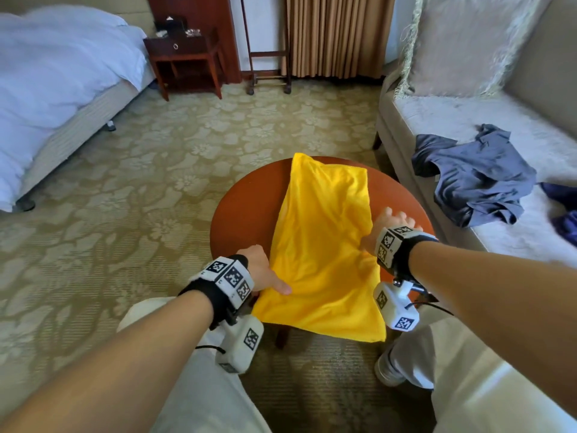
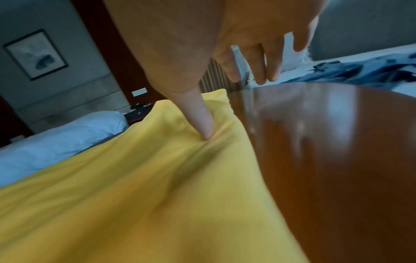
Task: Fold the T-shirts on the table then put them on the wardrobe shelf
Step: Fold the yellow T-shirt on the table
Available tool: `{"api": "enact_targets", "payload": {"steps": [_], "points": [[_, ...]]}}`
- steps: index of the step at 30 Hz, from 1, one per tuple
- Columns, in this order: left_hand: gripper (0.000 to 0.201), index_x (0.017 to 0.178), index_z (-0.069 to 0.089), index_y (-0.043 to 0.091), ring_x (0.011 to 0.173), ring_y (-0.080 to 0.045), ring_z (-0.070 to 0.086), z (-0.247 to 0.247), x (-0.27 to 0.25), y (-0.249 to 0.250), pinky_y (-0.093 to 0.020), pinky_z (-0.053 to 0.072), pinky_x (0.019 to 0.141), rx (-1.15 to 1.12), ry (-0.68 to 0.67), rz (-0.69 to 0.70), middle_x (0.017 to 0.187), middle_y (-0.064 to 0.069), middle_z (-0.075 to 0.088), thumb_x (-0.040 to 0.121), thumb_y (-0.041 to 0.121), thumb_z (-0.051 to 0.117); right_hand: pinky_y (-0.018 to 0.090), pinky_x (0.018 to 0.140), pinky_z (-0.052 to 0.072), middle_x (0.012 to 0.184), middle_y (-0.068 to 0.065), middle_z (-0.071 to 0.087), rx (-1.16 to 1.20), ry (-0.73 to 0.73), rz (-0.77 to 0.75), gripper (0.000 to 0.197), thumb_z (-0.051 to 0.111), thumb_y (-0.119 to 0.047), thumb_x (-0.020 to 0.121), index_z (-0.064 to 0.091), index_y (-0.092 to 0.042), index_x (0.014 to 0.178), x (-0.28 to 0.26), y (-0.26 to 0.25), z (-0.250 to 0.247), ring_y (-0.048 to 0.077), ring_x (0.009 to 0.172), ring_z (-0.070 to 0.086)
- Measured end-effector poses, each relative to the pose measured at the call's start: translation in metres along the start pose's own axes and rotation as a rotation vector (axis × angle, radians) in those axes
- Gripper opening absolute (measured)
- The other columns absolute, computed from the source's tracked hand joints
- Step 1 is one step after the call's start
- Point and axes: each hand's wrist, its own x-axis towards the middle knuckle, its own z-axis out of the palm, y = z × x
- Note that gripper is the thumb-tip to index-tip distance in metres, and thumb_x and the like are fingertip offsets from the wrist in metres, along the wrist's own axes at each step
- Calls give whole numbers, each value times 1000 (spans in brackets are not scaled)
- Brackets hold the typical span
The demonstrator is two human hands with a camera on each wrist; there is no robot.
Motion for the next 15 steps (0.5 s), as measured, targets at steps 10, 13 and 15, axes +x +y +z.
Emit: {"api": "enact_targets", "payload": {"steps": [10,13,15], "points": [[94,134,46,-4,109,-32,61,34,-33,22,-41,53,91,-254,38,-105,125,-19,58,66,47,87,42,99,40,121,13,49,640,-399,68,50,53,-15,94,42,0,140,-57,54,22,30,112,46],[98,136,43,-4,116,-34,57,44,-38,21,-43,50,97,-306,51,-122,131,-20,55,65,47,87,45,93,46,98,6,49,746,-498,75,49,63,-26,85,49,-10,129,-47,69,52,25,93,48],[97,136,44,-3,118,-34,56,49,-41,20,-43,48,100,-314,66,-109,132,-19,55,66,50,86,45,99,44,94,4,48,724,-528,77,40,65,-26,84,48,-11,117,-60,71,52,21,83,49]]}}
